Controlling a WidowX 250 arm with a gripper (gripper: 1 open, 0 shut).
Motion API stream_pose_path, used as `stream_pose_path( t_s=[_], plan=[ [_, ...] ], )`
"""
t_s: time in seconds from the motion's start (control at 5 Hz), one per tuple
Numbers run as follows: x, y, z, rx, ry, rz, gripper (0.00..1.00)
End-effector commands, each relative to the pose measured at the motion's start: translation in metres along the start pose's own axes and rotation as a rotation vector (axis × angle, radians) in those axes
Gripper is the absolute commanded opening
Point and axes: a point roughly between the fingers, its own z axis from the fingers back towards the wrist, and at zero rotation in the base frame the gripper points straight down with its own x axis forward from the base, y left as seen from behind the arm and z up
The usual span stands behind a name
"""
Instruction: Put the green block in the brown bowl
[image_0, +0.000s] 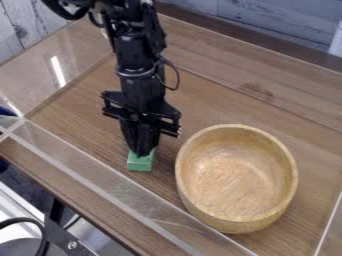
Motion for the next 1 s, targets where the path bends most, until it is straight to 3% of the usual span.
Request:
stream_pose_path(
  t_s=[0.0, 0.2, 0.6, 0.8],
  plan=[
    [0.009, 0.002, 0.019, -0.006, -0.047, 0.011, 0.00],
    [0.010, 0.001, 0.033, -0.025, -0.055, 0.017, 0.00],
    [0.027, -0.007, 0.090, -0.086, -0.114, 0.031, 0.00],
    [0.025, -0.005, 0.072, -0.077, -0.113, 0.023, 1.00]
  ],
)
